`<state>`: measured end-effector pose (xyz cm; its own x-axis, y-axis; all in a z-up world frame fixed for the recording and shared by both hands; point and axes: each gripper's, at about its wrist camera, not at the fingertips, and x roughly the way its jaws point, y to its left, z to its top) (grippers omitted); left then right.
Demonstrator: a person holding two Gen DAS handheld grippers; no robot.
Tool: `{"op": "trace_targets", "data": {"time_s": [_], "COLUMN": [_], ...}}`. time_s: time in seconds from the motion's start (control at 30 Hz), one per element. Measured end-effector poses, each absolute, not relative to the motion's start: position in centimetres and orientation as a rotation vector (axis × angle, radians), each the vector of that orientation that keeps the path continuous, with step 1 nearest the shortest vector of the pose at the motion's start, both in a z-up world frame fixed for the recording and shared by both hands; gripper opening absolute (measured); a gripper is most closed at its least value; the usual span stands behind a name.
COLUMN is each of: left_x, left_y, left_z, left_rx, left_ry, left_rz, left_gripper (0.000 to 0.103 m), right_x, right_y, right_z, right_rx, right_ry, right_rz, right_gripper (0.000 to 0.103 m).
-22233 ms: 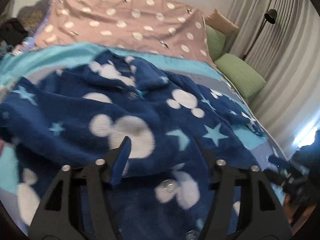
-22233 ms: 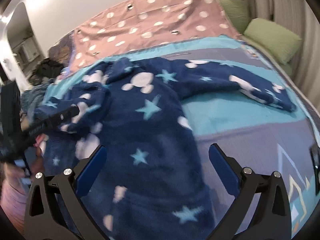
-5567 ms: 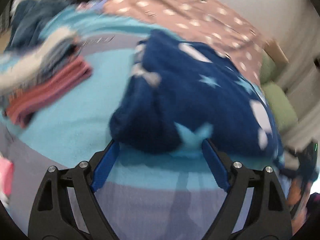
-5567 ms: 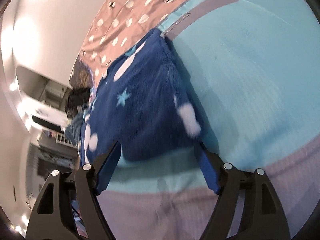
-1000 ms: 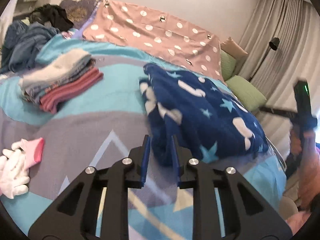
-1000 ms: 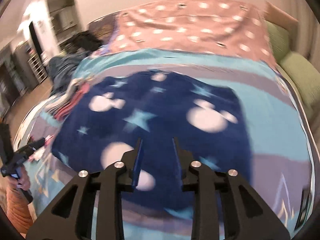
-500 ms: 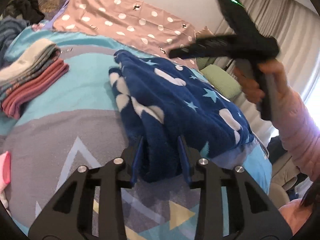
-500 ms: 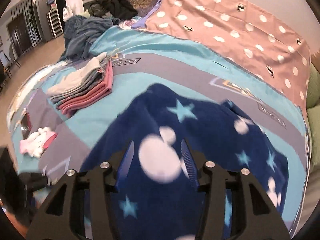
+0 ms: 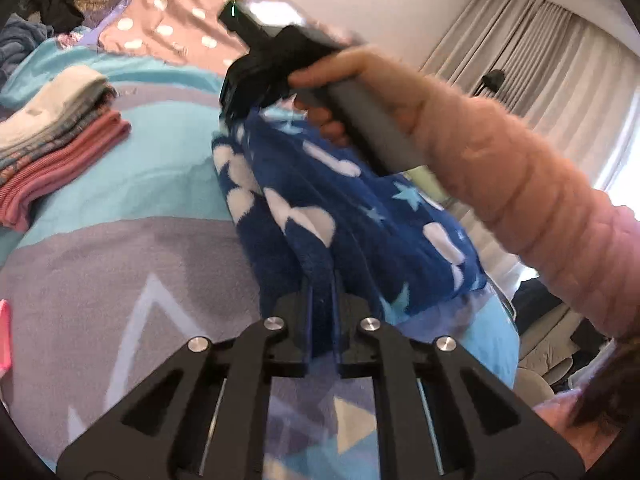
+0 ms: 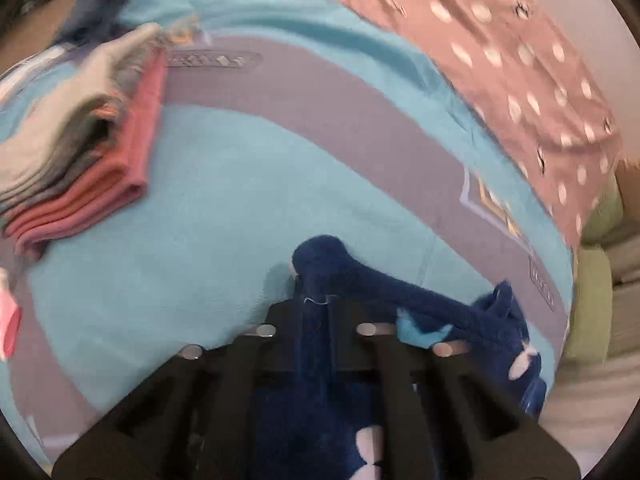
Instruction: Fold small clothes
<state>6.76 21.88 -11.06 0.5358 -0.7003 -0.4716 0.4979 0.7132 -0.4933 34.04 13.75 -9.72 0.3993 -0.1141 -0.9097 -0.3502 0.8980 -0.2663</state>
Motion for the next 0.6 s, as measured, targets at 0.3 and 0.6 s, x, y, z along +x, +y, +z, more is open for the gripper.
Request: {"op": "trace_targets", "data": {"time_s": [0.3,0.6], "left_x": [5.7,4.2], "left_y": [23.3,24.8], "left_z": [-13.2,-12.2], "left_rx": [-0.331,-0.321], "left_ry": [0.781,0.730], "left_rz": [-0.710,-0.630], "left_gripper": [0.007,0.033], "right_x": [33.9,24.8], "right_y": [14.4,9.3], "right_z": [-11.2,-3.6], "right_rx": [-0.392,-0.333], "right_ry": [1.113,0.899], "right_rz": [0.292,0.411], "right_gripper": [0.013,0.052]}}
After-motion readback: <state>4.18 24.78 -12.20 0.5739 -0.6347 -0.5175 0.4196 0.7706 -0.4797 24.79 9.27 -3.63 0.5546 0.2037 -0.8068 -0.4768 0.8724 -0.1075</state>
